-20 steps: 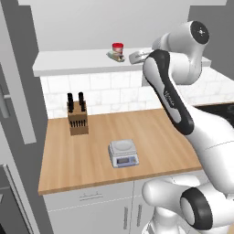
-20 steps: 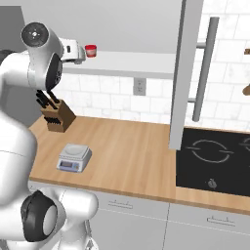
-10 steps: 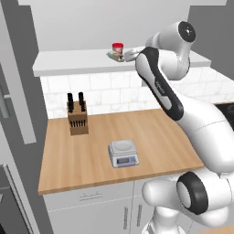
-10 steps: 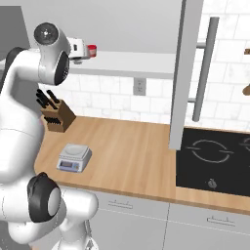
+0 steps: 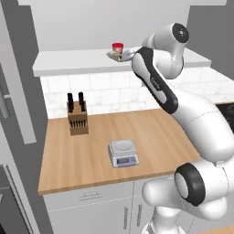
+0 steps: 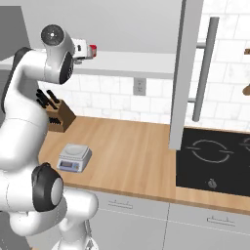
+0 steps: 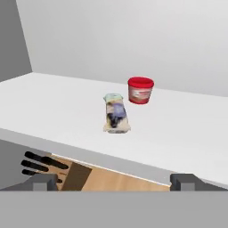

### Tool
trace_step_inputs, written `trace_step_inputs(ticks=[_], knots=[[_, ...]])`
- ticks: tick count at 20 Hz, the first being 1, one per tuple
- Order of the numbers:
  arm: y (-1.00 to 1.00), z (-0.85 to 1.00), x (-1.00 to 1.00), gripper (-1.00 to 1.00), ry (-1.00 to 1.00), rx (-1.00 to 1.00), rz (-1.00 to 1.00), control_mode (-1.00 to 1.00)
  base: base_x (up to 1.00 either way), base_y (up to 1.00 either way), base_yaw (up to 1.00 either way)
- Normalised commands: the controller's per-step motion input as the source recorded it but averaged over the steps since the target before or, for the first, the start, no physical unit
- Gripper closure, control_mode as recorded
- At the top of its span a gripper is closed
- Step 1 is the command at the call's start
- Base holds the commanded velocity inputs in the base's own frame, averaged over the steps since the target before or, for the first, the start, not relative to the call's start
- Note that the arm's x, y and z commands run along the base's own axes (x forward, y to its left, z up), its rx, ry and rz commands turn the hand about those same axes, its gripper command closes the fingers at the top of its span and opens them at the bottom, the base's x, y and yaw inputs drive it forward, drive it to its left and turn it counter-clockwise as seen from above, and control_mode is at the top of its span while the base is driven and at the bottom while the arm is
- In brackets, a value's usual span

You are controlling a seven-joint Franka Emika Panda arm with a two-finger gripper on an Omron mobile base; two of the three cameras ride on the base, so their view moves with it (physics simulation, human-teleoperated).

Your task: Pick the bar and place it on the digital scale for weighing, and close the cabinet.

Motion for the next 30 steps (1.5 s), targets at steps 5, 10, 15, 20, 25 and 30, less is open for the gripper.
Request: trace_step_inputs(ticks=[5,10,15,20,25,30], knots=[[0.12,-0.03,0.34,-1.00,0.00,0.00,0.00,-1.00,0.00,0.00,0.00],[0.18,-0.13,0.37,-1.00,-0.04,0.00,0.00,-1.00,0.00,0.00,0.00],[0.16,-0.09,0.45,-1.00,0.01,0.00,0.00,-1.00,0.00,0.00,0.00],[0.01,0.00,0.30,-1.00,0.08,0.00,0.00,-1.00,0.00,0.00,0.00],[0.00,-0.03,0.28,-1.00,0.04,0.00,0.00,-1.00,0.00,0.00,0.00],[0.02,-0.17,0.24,-1.00,0.00,0.00,0.00,-1.00,0.00,0.00,0.00]])
